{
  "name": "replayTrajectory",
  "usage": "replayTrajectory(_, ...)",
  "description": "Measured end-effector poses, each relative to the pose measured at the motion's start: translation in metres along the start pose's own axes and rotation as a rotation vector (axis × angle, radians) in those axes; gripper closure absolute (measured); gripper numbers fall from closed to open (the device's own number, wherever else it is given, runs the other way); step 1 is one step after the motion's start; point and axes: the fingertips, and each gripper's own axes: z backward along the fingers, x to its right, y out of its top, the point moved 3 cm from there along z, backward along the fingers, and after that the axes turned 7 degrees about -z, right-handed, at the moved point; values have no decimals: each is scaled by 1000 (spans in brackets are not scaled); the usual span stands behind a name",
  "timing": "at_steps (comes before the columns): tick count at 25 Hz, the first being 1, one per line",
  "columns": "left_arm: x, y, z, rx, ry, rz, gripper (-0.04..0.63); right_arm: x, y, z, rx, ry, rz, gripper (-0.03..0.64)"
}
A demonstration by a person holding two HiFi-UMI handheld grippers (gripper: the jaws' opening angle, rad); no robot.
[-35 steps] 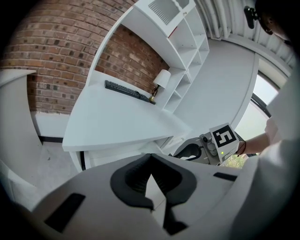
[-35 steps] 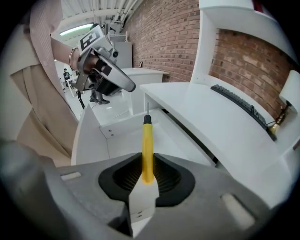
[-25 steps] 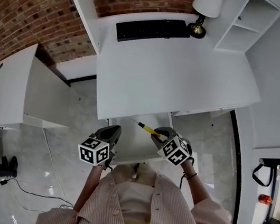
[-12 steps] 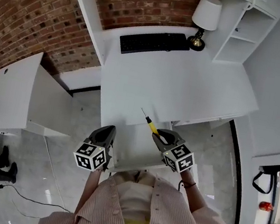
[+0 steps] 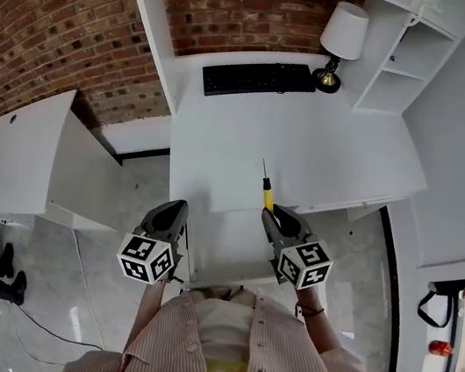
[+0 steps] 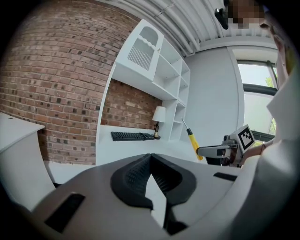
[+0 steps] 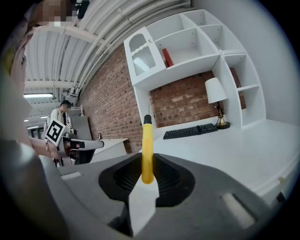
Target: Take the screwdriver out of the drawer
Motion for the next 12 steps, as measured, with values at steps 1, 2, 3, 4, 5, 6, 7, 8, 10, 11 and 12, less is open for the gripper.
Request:
replayTrajectory(1, -1, 4, 1, 12, 6, -8, 597, 1, 5, 2, 28, -15, -5, 537)
replayTrajectory(2, -2, 7, 2, 25, 12, -17, 597, 2, 10, 4, 55, -31, -9, 537)
replayTrajectory(3, -2, 10, 3, 38, 18, -26, 597, 3, 15, 6, 79, -45, -13, 537)
replayTrajectory(4, -3, 13, 4, 48, 24, -34, 597, 4, 19, 8, 101, -57, -17, 537)
replayTrajectory(5, -4, 16, 4, 57, 29, -39, 597, 5, 23, 10, 121, -65, -20, 537)
replayTrajectory(6, -4, 18, 4, 66, 33, -43, 597, 5, 27, 12, 139, -72, -24, 538)
replayTrajectory(7, -5, 22, 5, 76, 37, -47, 597, 6, 31, 14, 155, -76, -28, 537)
replayTrajectory(8, -6, 25, 5, 85, 43, -51, 597, 7, 36, 15, 169, -78, -32, 538)
replayTrajectory(10, -7, 32, 5, 104, 53, -60, 597, 9, 44, 18, 197, -80, -39, 537)
replayTrajectory(11, -8, 36, 5, 113, 58, -64, 597, 10, 48, 20, 209, -81, -42, 537)
replayTrajectory(12, -9, 39, 6, 122, 65, -67, 597, 10, 51, 21, 221, -82, -45, 537)
